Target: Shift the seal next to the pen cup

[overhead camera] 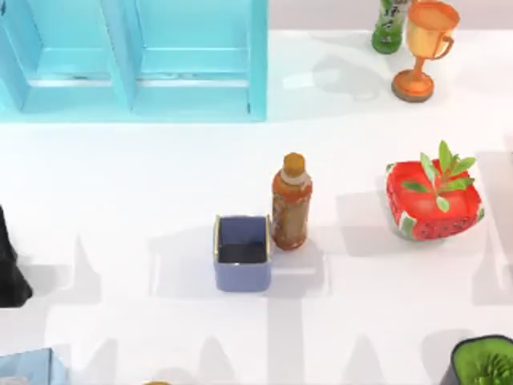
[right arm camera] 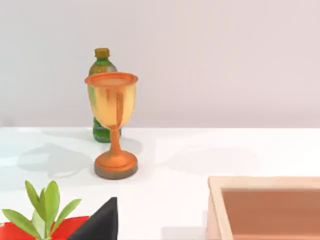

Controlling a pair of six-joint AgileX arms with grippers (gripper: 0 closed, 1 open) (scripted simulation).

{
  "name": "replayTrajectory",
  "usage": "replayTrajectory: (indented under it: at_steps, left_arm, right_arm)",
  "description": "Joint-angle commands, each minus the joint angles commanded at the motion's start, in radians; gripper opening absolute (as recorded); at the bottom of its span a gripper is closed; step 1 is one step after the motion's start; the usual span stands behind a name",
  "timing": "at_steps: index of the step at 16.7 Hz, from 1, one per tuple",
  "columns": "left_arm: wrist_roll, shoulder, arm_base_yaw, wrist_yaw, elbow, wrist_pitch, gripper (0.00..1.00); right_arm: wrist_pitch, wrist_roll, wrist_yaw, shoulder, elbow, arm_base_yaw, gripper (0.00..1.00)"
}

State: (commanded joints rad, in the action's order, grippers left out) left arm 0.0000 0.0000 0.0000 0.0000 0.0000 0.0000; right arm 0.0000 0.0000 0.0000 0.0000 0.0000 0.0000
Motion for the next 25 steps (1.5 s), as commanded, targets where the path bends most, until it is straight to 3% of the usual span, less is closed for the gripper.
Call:
replayTrajectory:
  at_steps: [4,8,19,25]
  left_arm:
    - [0.005,0.032,0.004,0.0,0.033,-0.031,1.0]
    - [0.029,0.223,0.02,0.002,0.22,-0.198,1.0]
    - [0.123,1.281,0.1,0.004,1.028,-0.96,1.0]
    - [0.157,1.633,0.134,0.001,1.341,-1.232,1.0]
  right_arm:
    - [0.0,0.0,0.0,0.0,0.0,0.0,1.0]
    - [0.0,0.0,0.0,0.0,0.0,0.0,1.0]
    - [0.0,0.0,0.0,0.0,0.0,0.0,1.0]
    - [0.0,0.0,0.0,0.0,0.0,0.0,1.0]
